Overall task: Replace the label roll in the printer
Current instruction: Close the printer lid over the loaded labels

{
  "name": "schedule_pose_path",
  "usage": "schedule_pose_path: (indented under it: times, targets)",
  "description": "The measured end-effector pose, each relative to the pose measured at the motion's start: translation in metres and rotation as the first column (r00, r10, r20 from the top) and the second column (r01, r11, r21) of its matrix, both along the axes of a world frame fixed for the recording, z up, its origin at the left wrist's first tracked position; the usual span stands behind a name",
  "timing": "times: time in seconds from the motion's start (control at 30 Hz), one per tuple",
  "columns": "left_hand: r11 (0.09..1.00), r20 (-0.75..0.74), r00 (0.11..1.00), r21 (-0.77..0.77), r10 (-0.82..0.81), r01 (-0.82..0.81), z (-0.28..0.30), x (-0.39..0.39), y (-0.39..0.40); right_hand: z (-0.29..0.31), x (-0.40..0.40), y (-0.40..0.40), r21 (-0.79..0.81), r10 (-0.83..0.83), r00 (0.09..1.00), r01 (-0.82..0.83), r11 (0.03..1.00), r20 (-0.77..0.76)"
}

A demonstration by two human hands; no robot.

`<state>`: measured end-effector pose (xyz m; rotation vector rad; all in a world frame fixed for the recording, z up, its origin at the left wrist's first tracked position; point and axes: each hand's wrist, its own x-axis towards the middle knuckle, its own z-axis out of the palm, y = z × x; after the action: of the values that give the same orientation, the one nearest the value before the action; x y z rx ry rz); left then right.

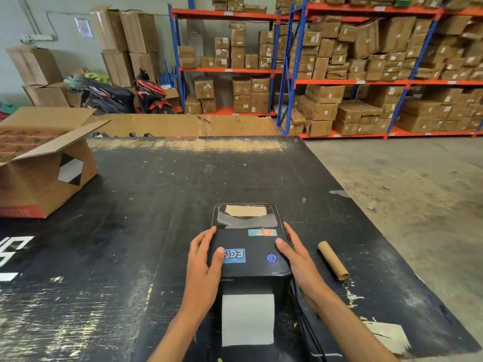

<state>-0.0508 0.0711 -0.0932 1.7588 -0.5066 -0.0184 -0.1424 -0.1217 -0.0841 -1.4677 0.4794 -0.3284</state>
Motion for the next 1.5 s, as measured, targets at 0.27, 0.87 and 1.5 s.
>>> schedule_pose_path:
  times: [0.27, 0.87, 1.5]
  targets:
    - [1.0, -0.003, 1.0, -0.018, -0.001, 0.001, -0.0012, -0.0002, -0.0003, -0.0031, -0.0009, -0.0002, 0.017, -0.017, 1.0, 0.017, 1.0, 0.014]
    - [1.0, -0.004, 1.0, -0.022, 0.003, -0.003, -0.0027, 0.0002, 0.0008, -0.0003, -0.0022, 0.0025, 0.022, -0.023, 1.0, 0.023, 0.999, 0.012]
    - [1.0, -0.026, 1.0, 0.005, 0.007, -0.007, 0.0011, -0.0031, 0.0027, 0.0005, -0.0024, 0.0042, 0.04, -0.016, 1.0, 0.016, 0.999, -0.005]
